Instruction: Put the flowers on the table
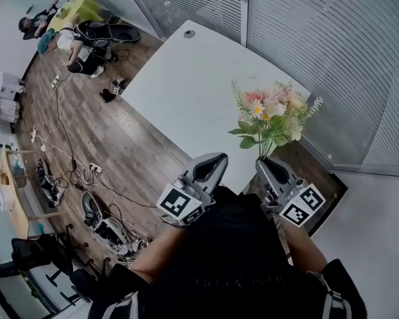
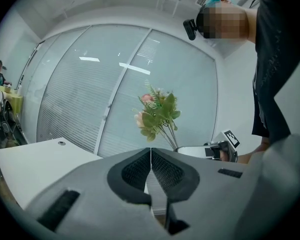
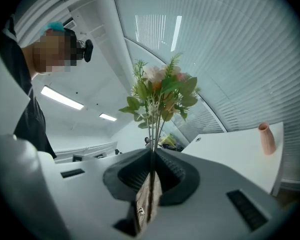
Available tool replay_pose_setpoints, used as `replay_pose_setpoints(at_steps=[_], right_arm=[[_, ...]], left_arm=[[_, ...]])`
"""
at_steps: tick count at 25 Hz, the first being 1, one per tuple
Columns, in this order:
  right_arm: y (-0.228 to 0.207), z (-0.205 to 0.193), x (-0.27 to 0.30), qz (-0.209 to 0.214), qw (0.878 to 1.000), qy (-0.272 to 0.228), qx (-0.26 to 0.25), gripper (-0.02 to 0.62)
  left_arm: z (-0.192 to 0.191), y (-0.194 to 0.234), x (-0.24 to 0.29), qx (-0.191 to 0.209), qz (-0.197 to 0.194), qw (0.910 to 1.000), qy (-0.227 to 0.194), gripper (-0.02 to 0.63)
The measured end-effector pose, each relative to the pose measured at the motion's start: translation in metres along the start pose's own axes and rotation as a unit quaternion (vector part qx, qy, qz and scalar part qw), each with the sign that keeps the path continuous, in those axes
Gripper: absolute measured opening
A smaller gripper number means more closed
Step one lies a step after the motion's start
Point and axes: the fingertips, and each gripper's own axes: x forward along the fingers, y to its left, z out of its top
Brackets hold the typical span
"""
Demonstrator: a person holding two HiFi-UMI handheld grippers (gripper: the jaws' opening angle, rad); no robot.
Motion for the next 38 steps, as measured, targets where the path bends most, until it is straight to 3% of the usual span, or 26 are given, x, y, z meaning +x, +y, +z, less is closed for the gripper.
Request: replay_pose_setpoints(at_steps=[3, 9, 18, 26, 32, 38], right_arm=[[-0.027, -0.006, 0.018, -0.015, 1.000, 0.010, 0.009, 0.044], [-0.066, -0.024, 0.043, -0.047, 0.998, 0.037, 0.011, 0.044], [-0.114, -0.079, 0.053, -0.109, 0.988, 0.103, 0.025, 0.044], [-0.153, -0.131, 0.059, -0.155, 0.976, 0.141, 0.064, 0.044], [-0.185, -0.169, 0.056, -0.192, 0.962, 0.167, 0.101, 0.044], [-0.205, -0.193, 0.051, -0.220, 0.950, 0.183, 0.123, 0.044]], left_arm=[[-0.022, 0.018, 0.018, -0.005, -0.005, 0.9994, 0.035, 0.018], [-0.050, 0.051, 0.036, -0.009, -0.005, 0.9985, 0.053, 0.018], [-0.100, 0.078, 0.052, -0.050, 0.010, 0.9934, 0.103, 0.018], [-0.150, 0.101, 0.046, -0.057, 0.011, 0.9885, 0.140, 0.018], [-0.165, 0.107, 0.052, -0.085, 0.021, 0.9804, 0.177, 0.018], [-0.179, 0.106, 0.057, -0.093, 0.019, 0.9777, 0.187, 0.018]])
